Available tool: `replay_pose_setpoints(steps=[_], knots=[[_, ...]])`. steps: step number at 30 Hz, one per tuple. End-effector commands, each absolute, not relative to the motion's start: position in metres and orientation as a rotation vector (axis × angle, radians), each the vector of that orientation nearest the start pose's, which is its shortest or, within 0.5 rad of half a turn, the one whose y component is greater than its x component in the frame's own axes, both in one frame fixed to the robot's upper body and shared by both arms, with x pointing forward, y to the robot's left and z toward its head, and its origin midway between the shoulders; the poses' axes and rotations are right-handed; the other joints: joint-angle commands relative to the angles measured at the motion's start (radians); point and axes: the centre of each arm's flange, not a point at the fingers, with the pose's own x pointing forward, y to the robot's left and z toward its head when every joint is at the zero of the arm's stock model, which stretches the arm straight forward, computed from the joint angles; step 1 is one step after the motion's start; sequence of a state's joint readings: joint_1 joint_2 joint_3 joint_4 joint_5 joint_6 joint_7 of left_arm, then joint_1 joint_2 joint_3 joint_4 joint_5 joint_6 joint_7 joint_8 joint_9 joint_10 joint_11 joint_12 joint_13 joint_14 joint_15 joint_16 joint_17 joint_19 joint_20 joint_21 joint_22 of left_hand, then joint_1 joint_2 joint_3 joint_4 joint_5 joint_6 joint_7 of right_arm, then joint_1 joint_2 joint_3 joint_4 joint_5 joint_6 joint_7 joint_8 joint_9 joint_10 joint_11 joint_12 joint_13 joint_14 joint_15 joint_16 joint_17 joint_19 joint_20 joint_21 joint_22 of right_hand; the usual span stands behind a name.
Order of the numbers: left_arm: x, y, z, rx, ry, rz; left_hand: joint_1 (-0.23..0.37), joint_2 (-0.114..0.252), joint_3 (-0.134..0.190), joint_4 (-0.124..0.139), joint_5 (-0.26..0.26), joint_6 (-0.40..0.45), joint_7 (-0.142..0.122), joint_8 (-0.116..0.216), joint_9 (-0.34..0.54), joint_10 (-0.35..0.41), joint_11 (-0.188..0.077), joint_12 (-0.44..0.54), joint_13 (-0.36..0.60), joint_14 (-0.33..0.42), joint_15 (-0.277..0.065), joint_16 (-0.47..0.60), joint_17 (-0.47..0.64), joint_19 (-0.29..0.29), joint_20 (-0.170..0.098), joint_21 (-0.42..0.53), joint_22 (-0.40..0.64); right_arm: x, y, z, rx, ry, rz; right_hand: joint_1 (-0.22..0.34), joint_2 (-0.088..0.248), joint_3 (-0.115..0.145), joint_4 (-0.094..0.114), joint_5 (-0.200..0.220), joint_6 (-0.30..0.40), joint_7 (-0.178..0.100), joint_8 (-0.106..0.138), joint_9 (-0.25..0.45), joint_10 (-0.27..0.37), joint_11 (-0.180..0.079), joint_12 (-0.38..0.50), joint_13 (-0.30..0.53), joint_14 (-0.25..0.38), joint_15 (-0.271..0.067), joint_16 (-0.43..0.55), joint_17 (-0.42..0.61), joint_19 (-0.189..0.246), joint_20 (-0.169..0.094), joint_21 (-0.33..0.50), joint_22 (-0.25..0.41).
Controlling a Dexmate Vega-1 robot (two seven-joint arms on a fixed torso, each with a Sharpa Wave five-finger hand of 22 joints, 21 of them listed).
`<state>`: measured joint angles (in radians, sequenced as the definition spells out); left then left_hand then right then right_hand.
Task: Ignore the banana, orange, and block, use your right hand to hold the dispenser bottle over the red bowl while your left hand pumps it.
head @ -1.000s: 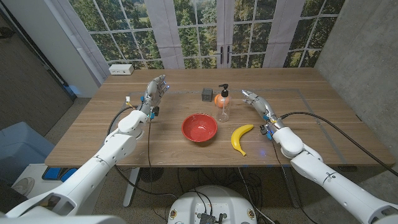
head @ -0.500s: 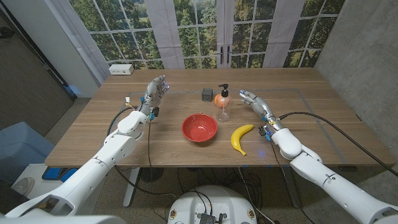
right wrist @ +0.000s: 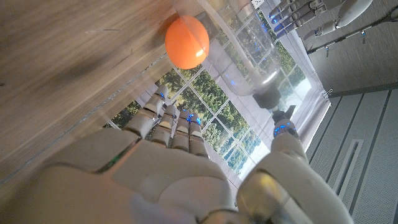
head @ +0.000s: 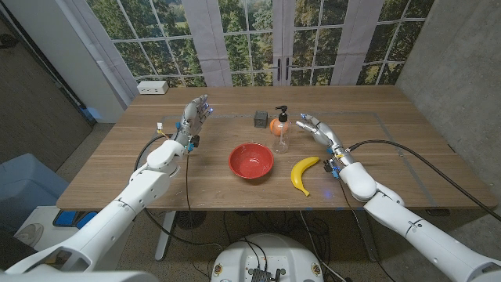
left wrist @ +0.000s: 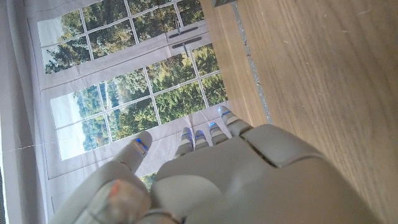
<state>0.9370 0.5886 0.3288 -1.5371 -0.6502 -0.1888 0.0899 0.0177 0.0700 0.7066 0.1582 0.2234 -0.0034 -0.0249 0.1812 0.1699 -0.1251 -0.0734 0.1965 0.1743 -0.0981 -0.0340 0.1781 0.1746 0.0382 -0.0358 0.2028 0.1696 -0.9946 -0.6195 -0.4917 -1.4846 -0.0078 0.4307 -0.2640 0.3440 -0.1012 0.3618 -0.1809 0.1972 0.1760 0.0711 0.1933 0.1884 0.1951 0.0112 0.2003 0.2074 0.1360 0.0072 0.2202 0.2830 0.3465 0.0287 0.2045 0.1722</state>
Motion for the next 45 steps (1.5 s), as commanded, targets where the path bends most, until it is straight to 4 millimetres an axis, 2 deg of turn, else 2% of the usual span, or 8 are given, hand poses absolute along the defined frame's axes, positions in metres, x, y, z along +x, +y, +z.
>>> replay_pose_setpoints(steps=[1,20,27,31,32,34,36,45], knots=[[0.618,0.293,-0.014,-0.034,-0.597,-0.17,-0.003,0.096,0.0,0.006,0.004,0.008,-0.004,0.002,0.003,0.006,0.001,0.001,0.004,0.003,-0.054,0.005,0.002,0.005,-0.061,-0.003,0.003,0.59,-0.213,-0.077,-0.638,-0.801,0.167,0.033,-0.017,-0.003,-0.005,0.014,-0.02,-0.004,0.0,0.002,-0.014,-0.006,-0.005,0.002,-0.006,-0.012,-0.001,-0.002,0.008,0.0,0.002,0.003],[0.619,0.298,-0.015,-0.035,-0.593,-0.167,-0.004,0.097,0.0,0.009,0.005,0.009,-0.004,0.001,0.003,0.009,0.001,0.001,0.004,0.004,-0.053,0.005,0.002,0.006,-0.062,-0.004,0.003,0.591,-0.198,-0.072,-0.722,-0.815,0.168,0.124,-0.037,0.007,0.001,0.038,-0.063,-0.014,0.007,0.009,-0.058,-0.026,-0.005,0.008,-0.046,-0.032,-0.009,-0.006,0.001,0.004,-0.002,0.005],[0.62,0.298,-0.015,-0.035,-0.594,-0.169,-0.004,0.098,-0.001,0.009,0.005,0.01,-0.003,0.001,0.003,0.009,0.002,0.0,0.004,0.004,-0.052,0.005,0.003,0.006,-0.061,-0.004,0.003,0.591,-0.192,-0.071,-0.742,-0.819,0.145,0.139,-0.054,-0.002,0.009,0.044,-0.079,-0.023,0.008,0.012,-0.072,-0.037,-0.003,0.013,-0.062,-0.035,-0.011,-0.008,-0.044,0.069,-0.017,0.006],[0.619,0.299,-0.015,-0.037,-0.592,-0.165,-0.004,0.098,-0.001,0.01,0.006,0.011,-0.004,0.002,0.003,0.009,0.002,0.0,0.004,0.005,-0.051,0.005,0.003,0.006,-0.061,-0.004,0.003,0.592,-0.19,-0.069,-0.751,-0.825,0.151,0.141,-0.055,-0.005,0.011,0.046,-0.083,-0.024,0.008,0.013,-0.077,-0.039,-0.003,0.014,-0.073,-0.051,-0.013,-0.008,-0.052,0.073,-0.018,0.006],[0.62,0.299,-0.015,-0.038,-0.592,-0.167,-0.004,0.098,-0.001,0.01,0.006,0.01,-0.004,0.001,0.003,0.009,0.001,0.0,0.004,0.005,-0.052,0.005,0.003,0.006,-0.061,-0.004,0.003,0.593,-0.19,-0.069,-0.751,-0.832,0.154,0.142,-0.055,-0.006,0.012,0.047,-0.084,-0.025,0.008,0.013,-0.078,-0.04,-0.003,0.014,-0.075,-0.052,-0.013,-0.008,-0.052,0.065,-0.018,0.006],[0.62,0.299,-0.015,-0.039,-0.594,-0.167,-0.004,0.099,-0.001,0.01,0.006,0.01,-0.003,0.001,0.003,0.009,0.001,0.0,0.004,0.006,-0.052,0.005,0.003,0.007,-0.061,-0.004,0.003,0.592,-0.188,-0.068,-0.755,-0.846,0.142,0.15,-0.054,-0.011,0.016,0.051,-0.087,-0.026,0.011,0.015,-0.079,-0.036,0.001,0.016,-0.077,-0.052,-0.011,-0.013,-0.06,-0.015,-0.015,0.007],[0.619,0.299,-0.015,-0.034,-0.595,-0.165,-0.004,0.099,-0.001,0.01,0.006,0.01,-0.004,0.001,0.003,0.009,0.001,0.0,0.004,0.006,-0.052,0.005,0.003,0.007,-0.061,-0.004,0.003,0.592,-0.186,-0.068,-0.748,-0.847,0.149,0.153,-0.054,-0.014,0.018,0.052,-0.086,-0.02,0.013,0.015,-0.076,-0.029,0.004,0.017,-0.074,-0.035,-0.009,-0.016,-0.062,-0.044,-0.014,0.006],[0.618,0.3,-0.014,-0.036,-0.595,-0.164,-0.004,0.099,-0.001,0.011,0.007,0.011,-0.003,0.001,0.003,0.011,0.002,0.0,0.004,0.008,-0.051,0.006,0.003,0.009,-0.062,-0.004,0.003,0.595,-0.181,-0.067,-0.752,-0.859,0.173,0.156,-0.052,-0.018,0.02,0.054,-0.085,-0.008,0.015,0.017,-0.07,-0.018,0.008,0.019,-0.07,-0.031,-0.006,-0.018,-0.056,-0.054,-0.01,0.005]])
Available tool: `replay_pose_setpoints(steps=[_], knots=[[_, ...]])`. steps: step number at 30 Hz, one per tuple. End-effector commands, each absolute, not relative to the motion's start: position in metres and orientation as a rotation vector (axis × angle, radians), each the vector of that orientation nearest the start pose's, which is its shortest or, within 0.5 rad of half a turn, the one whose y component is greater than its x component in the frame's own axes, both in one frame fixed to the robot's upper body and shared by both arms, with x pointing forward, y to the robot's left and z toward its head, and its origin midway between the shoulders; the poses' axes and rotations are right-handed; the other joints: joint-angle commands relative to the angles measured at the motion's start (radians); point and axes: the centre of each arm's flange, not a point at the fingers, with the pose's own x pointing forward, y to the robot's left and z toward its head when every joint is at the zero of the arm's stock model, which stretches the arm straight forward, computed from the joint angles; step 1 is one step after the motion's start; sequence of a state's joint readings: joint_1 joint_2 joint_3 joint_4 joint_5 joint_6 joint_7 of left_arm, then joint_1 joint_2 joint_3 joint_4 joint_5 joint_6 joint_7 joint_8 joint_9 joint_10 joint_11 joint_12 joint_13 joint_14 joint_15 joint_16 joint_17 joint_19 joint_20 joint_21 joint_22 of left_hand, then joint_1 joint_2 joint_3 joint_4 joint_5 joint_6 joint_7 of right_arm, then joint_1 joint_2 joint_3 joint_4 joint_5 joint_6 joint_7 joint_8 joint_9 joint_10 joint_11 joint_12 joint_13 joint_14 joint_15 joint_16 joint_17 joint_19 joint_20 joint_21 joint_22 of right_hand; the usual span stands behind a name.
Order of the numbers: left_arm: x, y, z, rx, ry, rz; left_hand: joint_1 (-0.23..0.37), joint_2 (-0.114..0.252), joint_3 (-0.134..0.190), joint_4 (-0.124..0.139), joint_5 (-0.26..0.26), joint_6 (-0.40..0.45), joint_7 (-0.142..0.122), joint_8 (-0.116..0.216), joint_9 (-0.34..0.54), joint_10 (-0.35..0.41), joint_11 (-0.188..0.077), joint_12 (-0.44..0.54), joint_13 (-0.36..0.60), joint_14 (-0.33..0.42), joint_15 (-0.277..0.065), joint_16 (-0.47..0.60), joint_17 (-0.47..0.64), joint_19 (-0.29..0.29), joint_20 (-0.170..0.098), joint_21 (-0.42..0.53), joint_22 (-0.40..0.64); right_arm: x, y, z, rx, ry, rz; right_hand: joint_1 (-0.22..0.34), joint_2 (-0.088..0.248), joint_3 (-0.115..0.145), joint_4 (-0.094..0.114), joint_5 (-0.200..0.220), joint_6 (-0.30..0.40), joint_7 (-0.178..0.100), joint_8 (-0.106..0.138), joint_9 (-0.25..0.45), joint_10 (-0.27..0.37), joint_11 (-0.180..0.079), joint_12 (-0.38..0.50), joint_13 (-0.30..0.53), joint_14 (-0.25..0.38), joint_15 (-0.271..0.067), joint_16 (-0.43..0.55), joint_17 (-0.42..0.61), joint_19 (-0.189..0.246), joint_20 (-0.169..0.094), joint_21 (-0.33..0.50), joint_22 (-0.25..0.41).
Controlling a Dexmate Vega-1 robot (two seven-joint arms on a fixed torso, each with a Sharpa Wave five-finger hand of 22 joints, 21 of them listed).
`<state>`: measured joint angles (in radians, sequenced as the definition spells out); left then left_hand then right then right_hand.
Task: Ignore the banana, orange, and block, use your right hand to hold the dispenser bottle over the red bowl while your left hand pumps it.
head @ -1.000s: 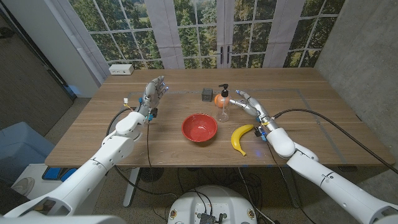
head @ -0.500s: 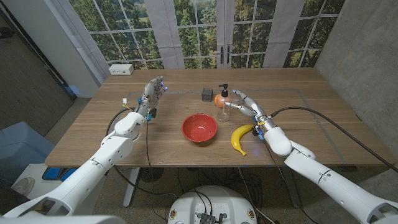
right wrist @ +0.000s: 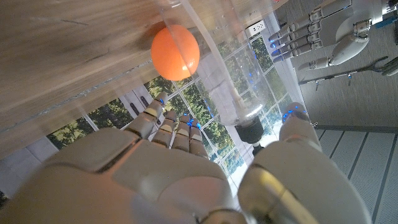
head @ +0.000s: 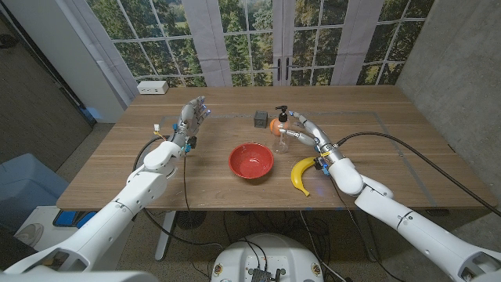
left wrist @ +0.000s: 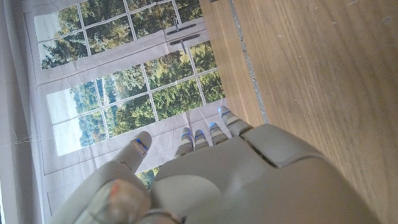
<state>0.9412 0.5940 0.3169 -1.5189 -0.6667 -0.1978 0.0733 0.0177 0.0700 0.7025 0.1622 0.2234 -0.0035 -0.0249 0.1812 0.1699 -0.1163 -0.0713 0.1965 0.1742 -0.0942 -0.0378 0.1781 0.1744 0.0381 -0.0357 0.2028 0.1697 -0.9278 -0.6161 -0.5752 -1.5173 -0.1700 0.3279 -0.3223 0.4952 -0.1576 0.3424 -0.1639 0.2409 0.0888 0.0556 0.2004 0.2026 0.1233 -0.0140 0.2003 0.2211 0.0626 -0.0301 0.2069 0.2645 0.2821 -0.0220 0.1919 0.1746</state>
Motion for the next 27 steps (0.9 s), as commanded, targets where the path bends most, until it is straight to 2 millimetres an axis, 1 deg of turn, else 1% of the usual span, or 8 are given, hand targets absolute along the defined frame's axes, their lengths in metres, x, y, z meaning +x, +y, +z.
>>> replay_pose_setpoints(steps=[1,3,6,14,16,17,22,27], knots=[[0.618,0.3,-0.014,-0.035,-0.593,-0.165,-0.004,0.099,0.003,0.007,0.007,0.011,-0.003,0.001,0.003,0.002,0.0,0.0,0.004,0.004,-0.048,0.006,0.003,0.009,-0.062,-0.004,0.003,0.596,-0.181,-0.067,-0.747,-0.862,0.175,0.007,0.005,0.002,0.002,0.011,0.002,0.011,0.009,0.003,0.007,0.006,0.01,0.006,0.005,0.008,0.008,0.0,0.013,0.0,0.005,0.003],[0.618,0.299,-0.014,-0.035,-0.593,-0.163,-0.004,0.099,0.003,0.007,0.007,0.011,-0.002,0.001,0.003,0.002,0.0,0.0,0.004,0.005,-0.047,0.006,0.003,0.009,-0.062,-0.004,0.003,0.597,-0.18,-0.066,-0.745,-0.857,0.194,0.01,0.005,0.001,0.002,0.012,0.003,0.013,0.009,0.003,0.007,0.008,0.01,0.007,0.006,0.009,0.008,-0.001,0.019,0.006,0.007,0.003],[0.618,0.3,-0.015,-0.038,-0.593,-0.161,-0.004,0.1,0.003,0.007,0.007,0.011,-0.002,0.001,0.003,0.003,-0.001,0.0,0.004,0.006,-0.047,0.006,0.003,0.01,-0.062,-0.004,0.003,0.597,-0.178,-0.066,-0.754,-0.86,0.188,0.013,0.006,0.001,0.001,0.013,0.002,0.014,0.01,0.004,0.008,0.011,0.011,0.008,0.007,0.01,0.009,-0.001,0.027,0.008,0.01,0.003],[0.617,0.299,-0.015,-0.037,-0.593,-0.161,-0.004,0.1,0.003,0.007,0.007,0.011,-0.002,0.001,0.003,0.003,0.0,0.0,0.004,0.007,-0.047,0.006,0.003,0.01,-0.061,-0.005,0.003,0.6,-0.175,-0.065,-0.749,-0.862,0.202,0.036,0.015,0.007,-0.003,0.017,0.001,0.017,0.013,0.006,0.006,0.017,0.012,0.011,0.017,0.011,0.014,-0.002,0.054,0.004,0.019,0.002],[0.617,0.3,-0.015,-0.032,-0.592,-0.16,-0.004,0.1,0.002,0.008,0.008,0.011,-0.002,0.001,0.003,0.003,0.0,-0.001,0.004,0.006,-0.047,0.006,0.003,0.01,-0.061,-0.005,0.003,0.602,-0.174,-0.065,-0.752,-0.859,0.21,0.042,0.018,0.009,-0.004,0.018,0.0,0.016,0.014,0.007,0.007,0.017,0.013,0.012,0.022,0.011,0.016,-0.003,0.06,0.007,0.02,0.002],[0.617,0.3,-0.015,-0.039,-0.592,-0.156,-0.004,0.1,0.002,0.008,0.008,0.011,-0.002,0.001,0.003,0.003,0.0,-0.001,0.004,0.006,-0.047,0.006,0.003,0.01,-0.061,-0.005,0.003,0.602,-0.173,-0.065,-0.753,-0.861,0.199,0.048,0.019,0.01,-0.005,0.018,0.0,0.016,0.014,0.008,0.008,0.018,0.014,0.012,0.022,0.011,0.016,-0.003,0.067,0.016,0.022,0.002],[0.616,0.301,-0.015,-0.035,-0.592,-0.155,-0.005,0.1,0.002,0.008,0.008,0.011,-0.002,0.001,0.003,0.004,0.001,-0.001,0.004,0.007,-0.046,0.005,0.003,0.01,-0.062,-0.005,0.003,0.603,-0.169,-0.064,-0.757,-0.869,0.212,0.061,0.025,0.013,-0.004,0.018,0.004,0.014,0.018,0.009,0.021,0.017,0.021,0.016,0.049,0.011,0.028,-0.002,0.074,0.026,0.023,0.002],[0.616,0.302,-0.016,-0.041,-0.593,-0.153,-0.005,0.101,0.002,0.008,0.008,0.011,-0.002,0.001,0.003,0.004,0.001,-0.001,0.004,0.007,-0.046,0.005,0.003,0.01,-0.061,-0.005,0.003,0.604,-0.167,-0.063,-0.772,-0.88,0.2,0.065,0.027,0.014,-0.003,0.017,0.009,0.014,0.021,0.01,0.022,0.016,0.022,0.017,0.052,0.011,0.03,-0.002,0.073,0.028,0.021,0.003]])
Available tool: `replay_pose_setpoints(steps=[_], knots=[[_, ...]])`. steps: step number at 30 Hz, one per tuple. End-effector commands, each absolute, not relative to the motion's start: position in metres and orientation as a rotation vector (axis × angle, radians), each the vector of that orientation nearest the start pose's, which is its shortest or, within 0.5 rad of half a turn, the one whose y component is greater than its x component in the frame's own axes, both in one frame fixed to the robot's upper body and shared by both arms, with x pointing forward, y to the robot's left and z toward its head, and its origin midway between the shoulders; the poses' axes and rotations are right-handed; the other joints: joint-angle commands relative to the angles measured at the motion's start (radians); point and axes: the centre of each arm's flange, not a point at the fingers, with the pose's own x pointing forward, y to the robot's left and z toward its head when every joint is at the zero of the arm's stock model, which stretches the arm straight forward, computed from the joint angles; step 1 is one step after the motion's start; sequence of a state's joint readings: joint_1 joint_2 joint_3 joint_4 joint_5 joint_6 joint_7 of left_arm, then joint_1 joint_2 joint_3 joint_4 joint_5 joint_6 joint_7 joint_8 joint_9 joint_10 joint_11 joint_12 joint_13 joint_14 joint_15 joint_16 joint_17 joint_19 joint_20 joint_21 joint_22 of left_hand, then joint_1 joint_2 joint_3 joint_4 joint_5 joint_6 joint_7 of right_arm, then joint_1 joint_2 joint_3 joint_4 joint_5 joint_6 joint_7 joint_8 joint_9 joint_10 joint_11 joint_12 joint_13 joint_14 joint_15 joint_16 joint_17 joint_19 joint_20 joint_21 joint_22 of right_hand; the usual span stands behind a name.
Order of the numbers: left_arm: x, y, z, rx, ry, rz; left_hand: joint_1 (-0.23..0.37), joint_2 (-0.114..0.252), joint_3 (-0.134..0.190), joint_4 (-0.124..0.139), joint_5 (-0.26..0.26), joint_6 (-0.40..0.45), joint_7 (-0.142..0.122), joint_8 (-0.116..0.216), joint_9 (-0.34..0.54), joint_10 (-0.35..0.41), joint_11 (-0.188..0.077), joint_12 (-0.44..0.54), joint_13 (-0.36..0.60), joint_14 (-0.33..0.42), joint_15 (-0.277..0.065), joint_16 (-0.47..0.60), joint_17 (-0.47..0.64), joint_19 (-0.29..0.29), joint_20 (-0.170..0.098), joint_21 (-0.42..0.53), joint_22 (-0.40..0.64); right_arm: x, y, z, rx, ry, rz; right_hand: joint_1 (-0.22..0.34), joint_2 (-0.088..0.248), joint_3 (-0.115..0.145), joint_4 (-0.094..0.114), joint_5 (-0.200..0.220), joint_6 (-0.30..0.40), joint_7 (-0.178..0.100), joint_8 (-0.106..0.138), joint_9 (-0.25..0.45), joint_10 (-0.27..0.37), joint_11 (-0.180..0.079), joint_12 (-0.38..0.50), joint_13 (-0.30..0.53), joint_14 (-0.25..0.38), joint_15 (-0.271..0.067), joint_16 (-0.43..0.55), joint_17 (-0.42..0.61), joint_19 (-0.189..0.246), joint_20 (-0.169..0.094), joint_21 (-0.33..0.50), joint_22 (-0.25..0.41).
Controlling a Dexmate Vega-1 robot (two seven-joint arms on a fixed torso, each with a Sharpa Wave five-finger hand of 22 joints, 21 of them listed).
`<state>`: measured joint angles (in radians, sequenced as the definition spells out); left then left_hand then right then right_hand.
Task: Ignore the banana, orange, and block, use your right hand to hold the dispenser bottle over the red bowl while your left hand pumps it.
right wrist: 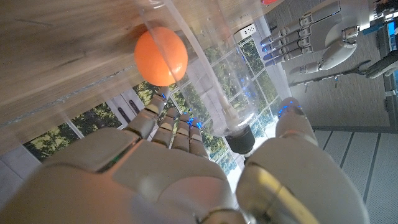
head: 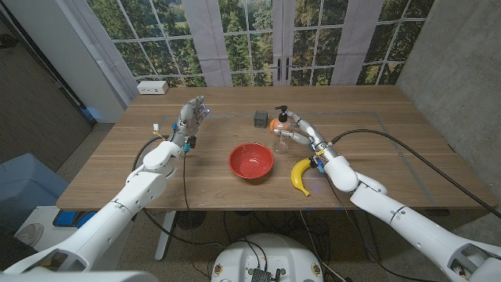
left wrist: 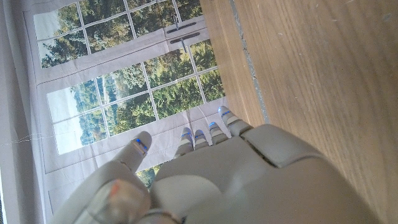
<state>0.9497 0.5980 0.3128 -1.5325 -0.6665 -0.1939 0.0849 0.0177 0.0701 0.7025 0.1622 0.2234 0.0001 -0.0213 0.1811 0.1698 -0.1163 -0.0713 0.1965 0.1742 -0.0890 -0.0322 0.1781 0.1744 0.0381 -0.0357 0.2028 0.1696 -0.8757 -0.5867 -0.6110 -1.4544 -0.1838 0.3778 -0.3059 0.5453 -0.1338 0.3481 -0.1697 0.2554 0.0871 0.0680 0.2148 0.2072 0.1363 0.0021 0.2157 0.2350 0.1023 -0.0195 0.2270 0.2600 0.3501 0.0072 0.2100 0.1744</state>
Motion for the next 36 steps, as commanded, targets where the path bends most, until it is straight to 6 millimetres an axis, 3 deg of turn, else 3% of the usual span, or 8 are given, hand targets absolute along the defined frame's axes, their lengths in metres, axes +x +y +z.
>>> replay_pose_setpoints(steps=[1,6,9,14,21,27,30,36], knots=[[0.6154,0.3017,-0.0156,-0.04,-0.593,-0.15,-0.005,0.101,0.002,0.008,0.008,0.008,-0.005,0.001,0.003,0.004,0.001,-0.001,0.004,0.002,-0.052,0.005,0.003,0.01,-0.061,-0.005,0.003,0.6036,-0.166,-0.0626,-0.772,-0.879,0.204,0.016,0.004,0.008,0.003,0.002,0.01,0.001,0.006,0.006,0.01,0.0,0.007,0.003,0.012,0.0,0.01,0.003,0.004,0.0,0.003,0.003],[0.6154,0.302,-0.0155,-0.035,-0.591,-0.151,-0.005,0.101,0.002,0.009,0.009,0.008,-0.005,0.0,0.003,0.004,-0.001,-0.001,0.004,0.002,-0.053,0.005,0.003,0.01,-0.061,-0.005,0.003,0.6039,-0.163,-0.0627,-0.773,-0.893,0.17,0.022,0.009,0.01,0.005,0.0,0.017,-0.006,0.011,0.007,0.019,-0.009,0.011,0.006,0.02,0.001,0.015,0.005,0.0,0.009,0.0,0.004],[0.6153,0.3025,-0.0154,-0.037,-0.593,-0.148,-0.005,0.101,0.002,0.009,0.009,0.008,-0.005,0.0,0.003,0.004,-0.001,-0.002,0.004,0.002,-0.052,0.005,0.003,0.01,-0.061,-0.006,0.003,0.6044,-0.1622,-0.0616,-0.76,-0.899,0.171,0.029,0.02,0.012,0.009,-0.007,0.028,-0.027,0.017,0.01,0.027,-0.052,0.015,0.011,0.035,-0.01,0.026,0.012,-0.001,0.029,0.0,0.006],[0.6154,0.3031,-0.0155,-0.039,-0.592,-0.151,-0.005,0.101,0.001,0.009,0.009,0.007,-0.005,0.0,0.003,0.004,0.0,-0.002,0.004,0.002,-0.053,0.005,0.003,0.01,-0.061,-0.006,0.003,0.6042,-0.1601,-0.0611,-0.783,-0.901,0.137,0.044,0.04,0.019,0.011,-0.019,0.053,-0.052,0.031,0.013,0.057,-0.06,0.027,0.019,0.079,-0.033,0.052,0.024,0.012,0.048,0.005,0.009],[0.6151,0.3041,-0.016,-0.038,-0.592,-0.149,-0.005,0.1,0.001,0.009,0.009,0.007,-0.005,0.0,0.003,0.004,-0.002,-0.002,0.004,0.002,-0.052,0.005,0.003,0.01,-0.061,-0.006,0.003,0.6046,-0.1594,-0.0623,-0.838,-0.886,0.089,0.098,0.074,0.036,0.003,-0.049,0.112,-0.065,0.065,0.019,0.122,-0.07,0.05,0.038,0.183,-0.074,0.118,0.061,0.072,0.047,0.03,0.018],[0.6161,0.3039,-0.0155,-0.04,-0.595,-0.149,-0.005,0.1,0.001,0.009,0.01,0.007,-0.006,0.0,0.003,0.004,-0.001,-0.002,0.004,0.001,-0.052,0.004,0.003,0.01,-0.061,-0.006,0.003,0.6078,-0.1606,-0.0636,-0.867,-0.875,0.062,0.139,0.094,0.04,0.004,-0.071,0.157,-0.058,0.096,0.024,0.171,-0.08,0.067,0.062,0.279,-0.108,0.191,0.11,0.149,0.026,0.064,0.026],[0.6171,0.3032,-0.0149,-0.038,-0.592,-0.153,-0.005,0.1,0.0,0.009,0.01,0.007,-0.006,0.0,0.003,0.004,-0.001,-0.002,0.004,0.001,-0.052,0.004,0.003,0.01,-0.061,-0.006,0.003,0.6075,-0.1596,-0.0644,-0.9,-0.874,0.033,0.15,0.098,0.038,0.004,-0.075,0.161,-0.058,0.101,0.025,0.177,-0.08,0.068,0.07,0.318,-0.123,0.222,0.132,0.173,0.022,0.078,0.031],[0.6184,0.3025,-0.0137,-0.031,-0.591,-0.158,-0.005,0.1,0.0,0.009,0.01,0.008,-0.006,0.0,0.003,0.003,0.0,-0.003,0.004,0.001,-0.053,0.004,0.003,0.01,-0.061,-0.007,0.003,0.6085,-0.1603,-0.0644,-0.902,-0.875,0.01,0.204,0.109,0.02,0.002,-0.079,0.243,-0.072,0.146,0.028,0.265,-0.09,0.107,0.11,0.459,-0.169,0.37,0.261,0.272,-0.011,0.155,0.066]])
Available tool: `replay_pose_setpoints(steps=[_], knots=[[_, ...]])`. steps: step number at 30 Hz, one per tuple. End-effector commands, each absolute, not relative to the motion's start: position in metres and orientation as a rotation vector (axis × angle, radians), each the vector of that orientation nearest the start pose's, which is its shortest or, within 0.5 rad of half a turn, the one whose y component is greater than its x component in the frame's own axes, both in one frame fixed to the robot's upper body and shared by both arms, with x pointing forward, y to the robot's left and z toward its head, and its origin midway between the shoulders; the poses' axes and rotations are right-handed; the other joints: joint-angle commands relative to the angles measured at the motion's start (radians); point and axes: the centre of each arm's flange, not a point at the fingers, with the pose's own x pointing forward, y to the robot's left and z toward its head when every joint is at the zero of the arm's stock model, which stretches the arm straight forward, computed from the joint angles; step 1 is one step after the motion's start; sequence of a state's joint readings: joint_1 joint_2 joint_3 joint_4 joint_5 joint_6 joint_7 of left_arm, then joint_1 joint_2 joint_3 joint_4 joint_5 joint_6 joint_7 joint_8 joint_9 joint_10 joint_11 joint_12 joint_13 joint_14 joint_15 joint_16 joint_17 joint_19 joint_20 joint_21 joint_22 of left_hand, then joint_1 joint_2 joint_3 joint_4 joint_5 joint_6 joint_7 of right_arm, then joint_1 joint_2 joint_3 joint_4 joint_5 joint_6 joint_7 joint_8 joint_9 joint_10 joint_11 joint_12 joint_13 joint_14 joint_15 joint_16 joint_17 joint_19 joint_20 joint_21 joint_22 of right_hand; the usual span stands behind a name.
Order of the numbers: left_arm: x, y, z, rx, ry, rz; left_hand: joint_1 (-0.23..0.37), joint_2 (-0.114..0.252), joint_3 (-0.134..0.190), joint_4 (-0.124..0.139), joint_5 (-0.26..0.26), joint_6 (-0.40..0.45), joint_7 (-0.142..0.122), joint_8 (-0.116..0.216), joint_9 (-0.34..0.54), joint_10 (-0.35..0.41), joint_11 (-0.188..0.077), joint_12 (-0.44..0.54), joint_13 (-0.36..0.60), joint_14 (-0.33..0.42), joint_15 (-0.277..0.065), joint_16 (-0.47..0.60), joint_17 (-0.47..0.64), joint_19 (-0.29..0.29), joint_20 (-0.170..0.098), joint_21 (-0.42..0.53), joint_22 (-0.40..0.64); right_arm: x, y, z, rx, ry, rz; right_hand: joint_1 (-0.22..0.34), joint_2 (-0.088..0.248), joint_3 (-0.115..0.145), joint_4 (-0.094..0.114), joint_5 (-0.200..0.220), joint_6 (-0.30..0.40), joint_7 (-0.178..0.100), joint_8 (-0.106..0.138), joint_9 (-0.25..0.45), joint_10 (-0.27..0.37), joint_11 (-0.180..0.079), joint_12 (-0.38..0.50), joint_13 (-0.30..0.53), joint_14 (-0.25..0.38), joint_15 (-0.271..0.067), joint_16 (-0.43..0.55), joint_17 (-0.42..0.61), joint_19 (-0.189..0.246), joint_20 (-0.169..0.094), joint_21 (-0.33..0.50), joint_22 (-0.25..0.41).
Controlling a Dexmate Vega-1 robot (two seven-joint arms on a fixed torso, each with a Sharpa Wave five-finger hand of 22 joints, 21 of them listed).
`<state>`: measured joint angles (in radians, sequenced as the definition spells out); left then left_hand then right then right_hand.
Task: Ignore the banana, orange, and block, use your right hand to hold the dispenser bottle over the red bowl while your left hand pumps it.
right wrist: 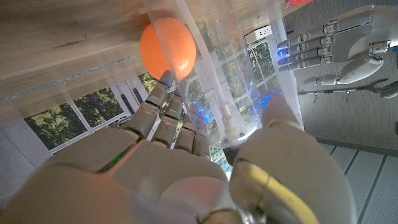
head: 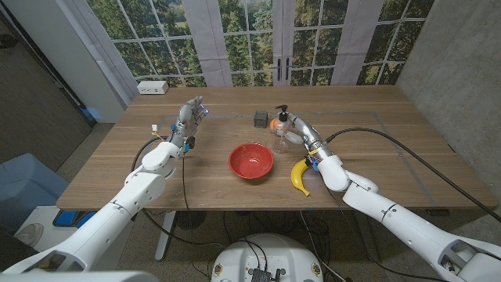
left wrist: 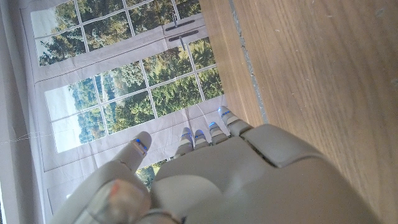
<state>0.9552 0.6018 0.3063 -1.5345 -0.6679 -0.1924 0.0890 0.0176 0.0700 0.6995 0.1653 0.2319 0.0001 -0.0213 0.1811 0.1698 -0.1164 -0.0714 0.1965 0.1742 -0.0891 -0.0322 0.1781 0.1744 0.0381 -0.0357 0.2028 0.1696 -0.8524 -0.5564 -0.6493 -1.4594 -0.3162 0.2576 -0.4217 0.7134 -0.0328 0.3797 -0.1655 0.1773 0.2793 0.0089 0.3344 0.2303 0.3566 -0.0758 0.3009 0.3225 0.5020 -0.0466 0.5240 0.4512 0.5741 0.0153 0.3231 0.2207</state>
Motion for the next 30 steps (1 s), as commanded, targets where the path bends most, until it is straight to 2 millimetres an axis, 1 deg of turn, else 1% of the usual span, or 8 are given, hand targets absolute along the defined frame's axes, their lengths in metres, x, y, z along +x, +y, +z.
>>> replay_pose_setpoints(steps=[1,4,10,12,17,23,25,30], knots=[[0.6185,0.3024,-0.0137,-0.033,-0.592,-0.154,-0.005,0.1,0.003,0.006,0.001,0.008,-0.006,0.0,0.003,0.003,0.0,-0.003,0.004,0.0,-0.053,0.004,0.003,0.01,-0.061,-0.007,0.003,0.609,-0.1602,-0.0647,-0.904,-0.873,0.011,0.043,0.008,-0.018,-0.001,-0.001,0.077,-0.011,0.038,0.004,0.073,-0.013,0.034,0.03,0.077,-0.144,0.099,0.096,0.055,-0.02,0.055,0.027],[0.6194,0.3024,-0.0131,-0.033,-0.591,-0.155,-0.005,0.1,0.003,0.006,0.002,0.008,-0.007,0.0,0.003,0.003,0.0,-0.003,0.004,0.0,-0.052,0.004,0.003,0.01,-0.061,-0.007,0.003,0.6092,-0.1601,-0.0646,-0.908,-0.879,0.002,0.067,0.009,-0.04,0.001,-0.001,0.114,-0.018,0.053,0.0,0.107,-0.018,0.048,0.052,0.128,-0.156,0.187,0.187,0.108,-0.042,0.115,0.058],[0.621,0.3018,-0.0129,-0.034,-0.587,-0.155,-0.005,0.1,0.003,0.006,0.002,0.007,-0.008,0.0,0.003,0.003,0.001,-0.003,0.004,0.001,-0.052,0.004,0.003,0.01,-0.061,-0.007,0.003,0.6097,-0.1599,-0.0647,-0.896,-0.896,-0.012,0.084,0.032,-0.037,0.008,0.001,0.28,-0.033,0.122,-0.003,0.267,-0.007,0.108,0.086,0.215,-0.166,0.244,0.252,0.122,-0.05,0.184,0.103],[0.6214,0.3016,-0.0132,-0.036,-0.587,-0.155,-0.005,0.1,0.003,0.006,0.002,0.007,-0.008,0.0,0.003,0.003,0.0,-0.003,0.004,0.0,-0.052,0.004,0.003,0.01,-0.061,-0.007,0.003,0.6093,-0.1597,-0.0645,-0.905,-0.901,-0.028,0.102,0.055,-0.022,0.006,0.005,0.383,-0.042,0.164,-0.006,0.359,-0.01,0.142,0.105,0.273,-0.169,0.261,0.271,0.125,-0.054,0.208,0.108],[0.6224,0.3015,-0.0122,-0.033,-0.586,-0.152,-0.005,0.1,0.003,0.005,0.002,0.006,-0.008,0.0,0.003,0.003,0.0,-0.003,0.004,0.0,-0.052,0.003,0.003,0.01,-0.061,-0.007,0.003,0.61,-0.1603,-0.0652,-0.867,-0.926,-0.049,0.134,0.076,0.003,-0.002,0.007,0.483,-0.05,0.207,-0.01,0.468,-0.02,0.184,0.135,0.347,-0.174,0.269,0.294,0.129,-0.07,0.238,0.106],[0.6239,0.3011,-0.0112,-0.032,-0.587,-0.152,-0.005,0.1,0.003,0.005,0.002,0.006,-0.009,-0.001,0.003,0.002,0.0,-0.003,0.004,0.0,-0.052,0.003,0.003,0.01,-0.061,-0.007,0.003,0.6093,-0.1624,-0.0673,-0.824,-0.973,-0.134,0.234,0.133,0.061,-0.017,0.015,0.555,-0.066,0.241,-0.012,0.549,-0.042,0.215,0.165,0.42,-0.181,0.279,0.325,0.138,-0.112,0.278,0.109],[0.6242,0.3006,-0.0107,-0.032,-0.585,-0.154,-0.005,0.1,0.003,0.005,0.002,0.006,-0.008,0.0,0.003,0.002,0.0,-0.003,0.004,-0.001,-0.053,0.003,0.003,0.009,-0.061,-0.008,0.003,0.6093,-0.1626,-0.0666,-0.819,-0.973,-0.128,0.289,0.151,0.086,-0.018,0.015,0.591,-0.066,0.258,-0.013,0.597,-0.051,0.233,0.184,0.466,-0.18,0.289,0.349,0.142,-0.141,0.306,0.114],[0.6254,0.2996,-0.0087,-0.028,-0.588,-0.151,-0.004,0.1,0.003,0.005,0.002,0.007,-0.01,0.0,0.003,0.003,0.001,-0.003,0.004,-0.001,-0.053,0.003,0.003,0.009,-0.061,-0.008,0.003,0.6105,-0.1644,-0.068,-0.799,-1.003,-0.157,0.339,0.148,0.096,-0.019,0.004,0.61,-0.069,0.266,-0.016,0.609,-0.048,0.235,0.204,0.527,-0.185,0.303,0.382,0.169,-0.187,0.354,0.123]])
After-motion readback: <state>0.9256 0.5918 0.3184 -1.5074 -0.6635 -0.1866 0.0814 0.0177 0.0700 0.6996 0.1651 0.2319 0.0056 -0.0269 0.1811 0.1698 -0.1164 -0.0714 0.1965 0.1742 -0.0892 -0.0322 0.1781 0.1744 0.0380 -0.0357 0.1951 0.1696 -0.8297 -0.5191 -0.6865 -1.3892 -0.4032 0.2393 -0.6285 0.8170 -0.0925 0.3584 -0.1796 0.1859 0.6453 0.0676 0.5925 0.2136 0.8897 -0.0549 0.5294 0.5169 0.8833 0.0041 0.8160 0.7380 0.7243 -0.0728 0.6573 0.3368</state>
